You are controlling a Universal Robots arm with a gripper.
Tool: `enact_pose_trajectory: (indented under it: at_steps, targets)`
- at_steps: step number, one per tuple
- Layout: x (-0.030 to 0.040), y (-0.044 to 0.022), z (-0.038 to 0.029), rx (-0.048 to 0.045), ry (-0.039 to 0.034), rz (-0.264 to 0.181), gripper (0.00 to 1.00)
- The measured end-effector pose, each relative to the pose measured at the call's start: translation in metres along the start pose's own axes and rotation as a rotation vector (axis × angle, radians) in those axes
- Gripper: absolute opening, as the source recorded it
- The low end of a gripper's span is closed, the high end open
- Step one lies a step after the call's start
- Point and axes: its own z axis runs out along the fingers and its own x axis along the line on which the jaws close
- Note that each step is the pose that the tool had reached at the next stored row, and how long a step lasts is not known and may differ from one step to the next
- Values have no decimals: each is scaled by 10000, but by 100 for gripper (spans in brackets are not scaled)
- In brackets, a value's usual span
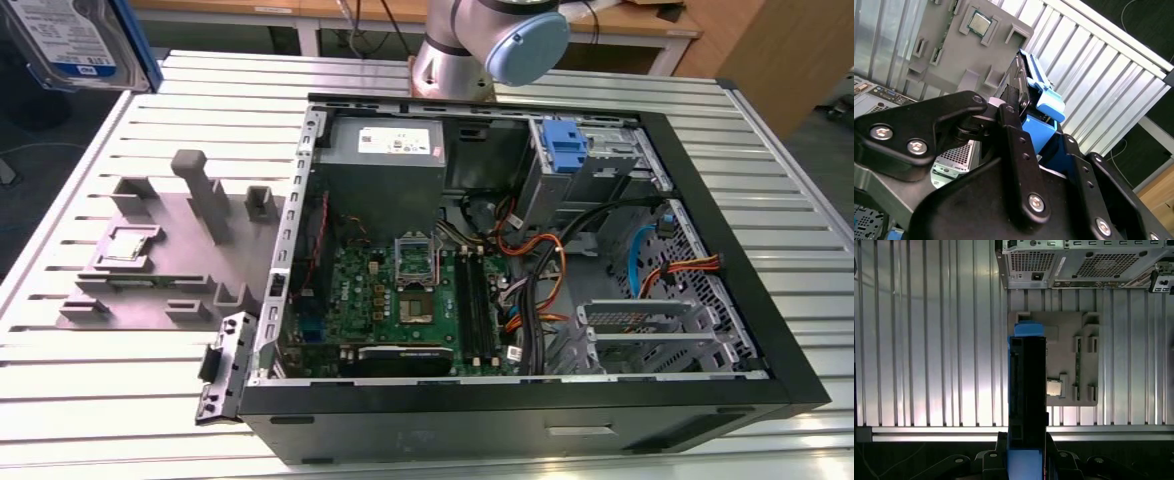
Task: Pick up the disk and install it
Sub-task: 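Pick up the disk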
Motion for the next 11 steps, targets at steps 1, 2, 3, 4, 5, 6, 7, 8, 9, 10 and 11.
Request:
enact_pose_trajectory:
  at_steps: [1,2,3,4,5,6,7,8,9,10,11]
  targets:
    - [0,0,-10,1,0,0,37]
    - [1,0,-20,1,0,0,37]
    - [1,0,-29,1,0,0,37]
    - [1,-1,-38,1,0,0,37]
    - [1,-1,-47,1,0,0,37]
    - [2,-1,-56,1,0,0,37]
    - [2,-1,-63,0,0,0,37]
    - [2,-1,-70,1,0,0,37]
    - [3,-1,-74,2,0,1,37]
    - [2,-1,-74,0,0,0,37]
    - [3,-1,-74,0,1,0,37]
